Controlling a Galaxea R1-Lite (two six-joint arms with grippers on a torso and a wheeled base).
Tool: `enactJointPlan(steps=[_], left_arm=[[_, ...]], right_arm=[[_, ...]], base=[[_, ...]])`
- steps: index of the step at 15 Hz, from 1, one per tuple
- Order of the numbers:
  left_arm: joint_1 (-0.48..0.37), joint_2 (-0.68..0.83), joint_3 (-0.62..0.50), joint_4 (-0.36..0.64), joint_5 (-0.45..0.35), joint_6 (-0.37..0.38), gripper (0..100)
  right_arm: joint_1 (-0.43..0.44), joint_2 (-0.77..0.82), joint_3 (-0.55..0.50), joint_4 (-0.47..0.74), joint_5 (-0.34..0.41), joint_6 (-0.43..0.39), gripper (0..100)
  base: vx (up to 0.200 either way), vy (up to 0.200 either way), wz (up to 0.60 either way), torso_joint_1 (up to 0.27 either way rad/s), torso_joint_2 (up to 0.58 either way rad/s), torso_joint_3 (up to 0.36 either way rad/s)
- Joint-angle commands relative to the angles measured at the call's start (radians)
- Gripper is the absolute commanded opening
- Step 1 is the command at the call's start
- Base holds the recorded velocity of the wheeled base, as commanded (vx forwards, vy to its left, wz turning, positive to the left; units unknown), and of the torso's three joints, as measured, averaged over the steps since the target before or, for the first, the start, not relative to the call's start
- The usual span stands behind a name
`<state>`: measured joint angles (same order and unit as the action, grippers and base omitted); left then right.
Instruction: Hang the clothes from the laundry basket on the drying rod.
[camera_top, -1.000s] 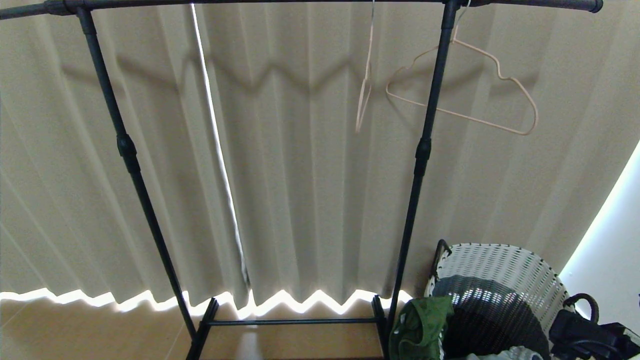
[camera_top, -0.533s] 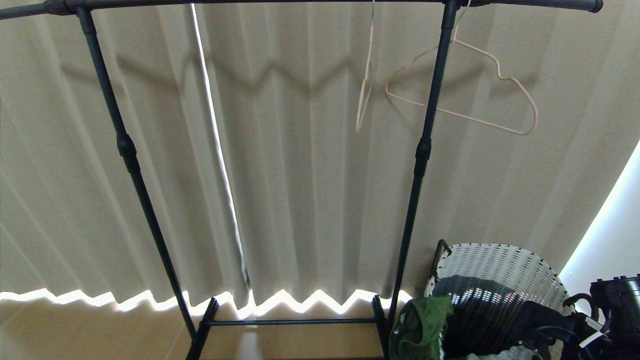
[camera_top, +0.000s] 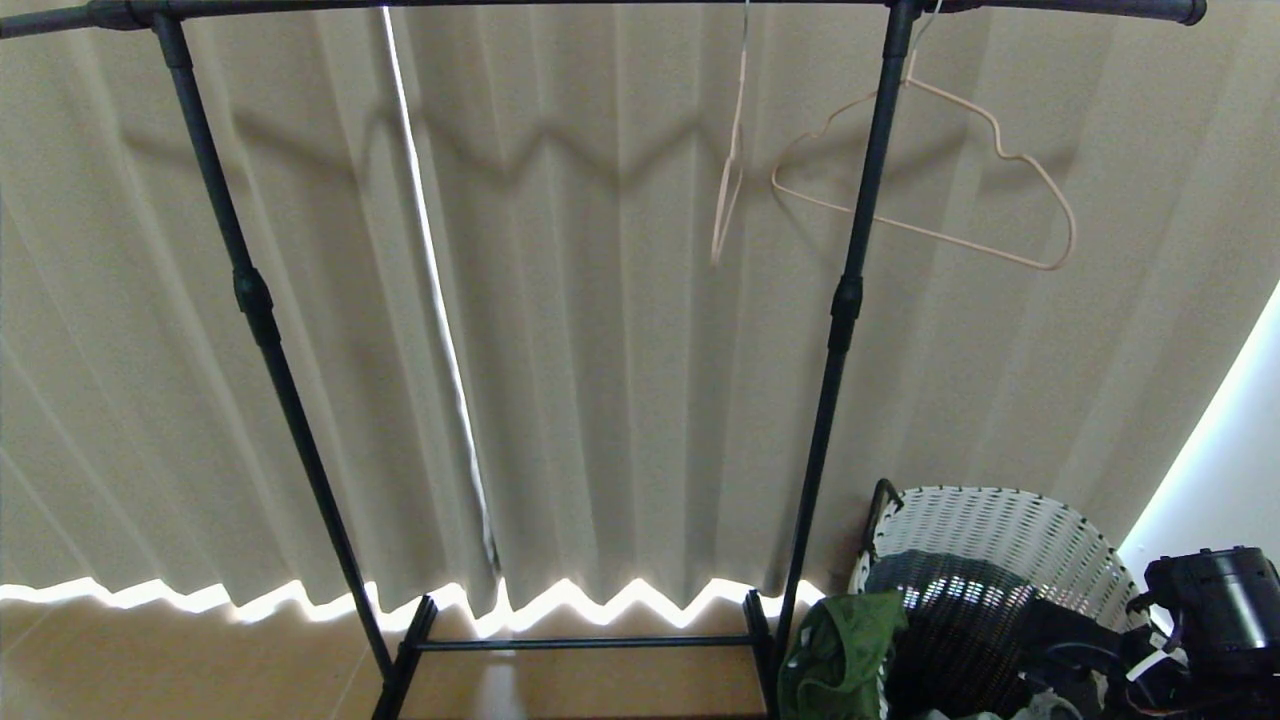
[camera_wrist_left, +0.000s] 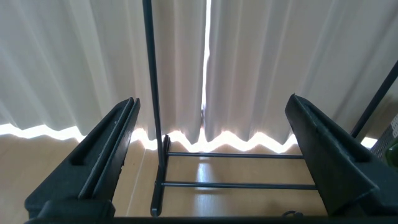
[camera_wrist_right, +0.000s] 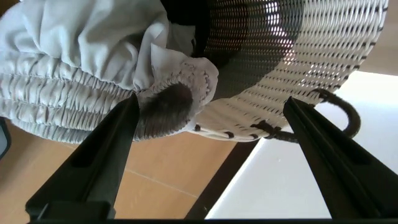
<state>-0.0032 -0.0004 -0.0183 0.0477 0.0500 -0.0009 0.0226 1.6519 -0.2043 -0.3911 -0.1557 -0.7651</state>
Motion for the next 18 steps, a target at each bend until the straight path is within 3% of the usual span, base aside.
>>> enactJointPlan(steps=[1, 8, 13, 18], left_arm=[[0.0, 0.0, 0.0, 0.0, 0.001, -0.001, 100], [0.0, 0.0, 0.0, 0.0, 0.001, -0.001, 100], [0.0, 0.0, 0.0, 0.0, 0.001, -0.001, 100], [0.0, 0.0, 0.0, 0.0, 0.001, -0.001, 100]], right_arm=[[-0.023, 0.0, 0.003, 0.0, 0.001, 0.0, 100], [-0.042, -0.084, 0.029, -0.005, 0.001, -0.002, 100], [-0.107, -0.13, 0.051, -0.003, 0.001, -0.002, 100], [-0.105, -0.041, 0.065, -0.031, 0.008, 0.0, 100]], base=[[0.0, 0.0, 0.0, 0.0, 0.0, 0.0], [0.0, 0.0, 0.0, 0.0, 0.0, 0.0], [0.0, 0.0, 0.0, 0.0, 0.0, 0.0], [0.0, 0.0, 0.0, 0.0, 0.0, 0.0]])
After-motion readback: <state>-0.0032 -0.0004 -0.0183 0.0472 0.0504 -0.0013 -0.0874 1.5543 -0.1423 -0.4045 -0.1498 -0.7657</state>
